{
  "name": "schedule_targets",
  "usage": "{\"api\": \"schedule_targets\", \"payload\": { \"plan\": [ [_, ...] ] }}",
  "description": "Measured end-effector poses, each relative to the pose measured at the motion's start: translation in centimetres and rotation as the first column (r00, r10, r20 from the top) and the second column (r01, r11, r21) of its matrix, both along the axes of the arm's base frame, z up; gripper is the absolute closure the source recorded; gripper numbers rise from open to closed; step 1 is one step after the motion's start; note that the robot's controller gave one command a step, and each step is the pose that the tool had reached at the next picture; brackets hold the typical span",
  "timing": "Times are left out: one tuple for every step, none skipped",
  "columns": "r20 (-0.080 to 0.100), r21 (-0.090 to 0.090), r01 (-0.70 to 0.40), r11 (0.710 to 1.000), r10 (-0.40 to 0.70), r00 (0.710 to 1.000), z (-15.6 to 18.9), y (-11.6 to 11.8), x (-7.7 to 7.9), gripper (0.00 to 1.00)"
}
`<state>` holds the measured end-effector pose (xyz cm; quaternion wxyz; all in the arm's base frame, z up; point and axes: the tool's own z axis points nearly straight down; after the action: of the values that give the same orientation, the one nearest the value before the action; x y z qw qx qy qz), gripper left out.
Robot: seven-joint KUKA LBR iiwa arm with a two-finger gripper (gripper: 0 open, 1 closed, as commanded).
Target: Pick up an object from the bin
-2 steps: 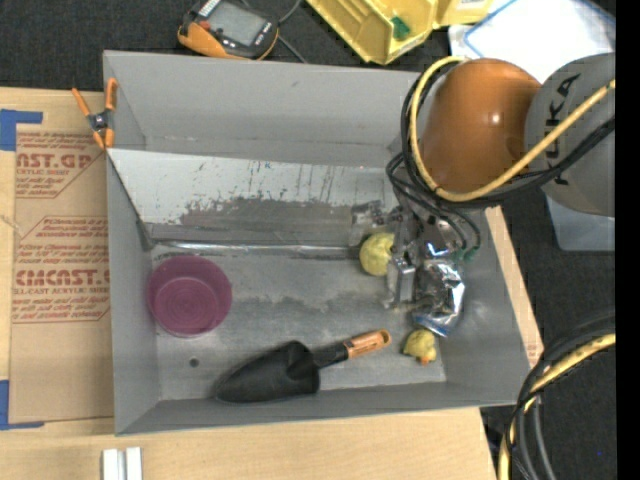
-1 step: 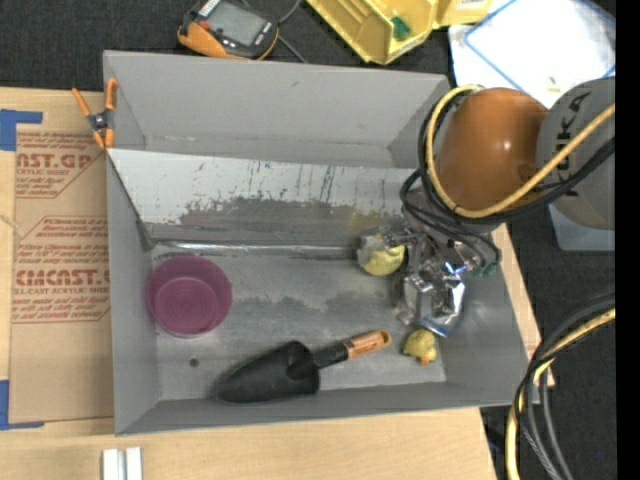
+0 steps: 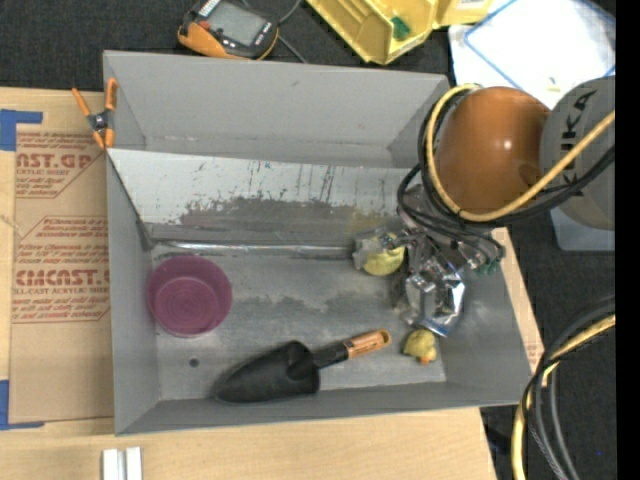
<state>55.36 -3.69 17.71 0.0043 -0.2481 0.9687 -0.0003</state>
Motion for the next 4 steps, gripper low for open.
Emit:
{"api": "schedule_targets", "payload": {
  "plan": [
    [-0.004,-0.001,0.124,0.992,-0.124,0.992,-0.9,-5.6,0.0,0.0],
    [0.002,0.003,0.084,0.996,-0.084,0.996,-0.8,-5.4,1.2,0.0],
    [-0.009,0.001,0.186,0.983,-0.186,0.982,-5.2,-8.1,-4.4,0.0],
    [-0.002,0.002,0.148,0.989,-0.148,0.989,-5.1,-8.1,-4.3,0.0]
  ]
}}
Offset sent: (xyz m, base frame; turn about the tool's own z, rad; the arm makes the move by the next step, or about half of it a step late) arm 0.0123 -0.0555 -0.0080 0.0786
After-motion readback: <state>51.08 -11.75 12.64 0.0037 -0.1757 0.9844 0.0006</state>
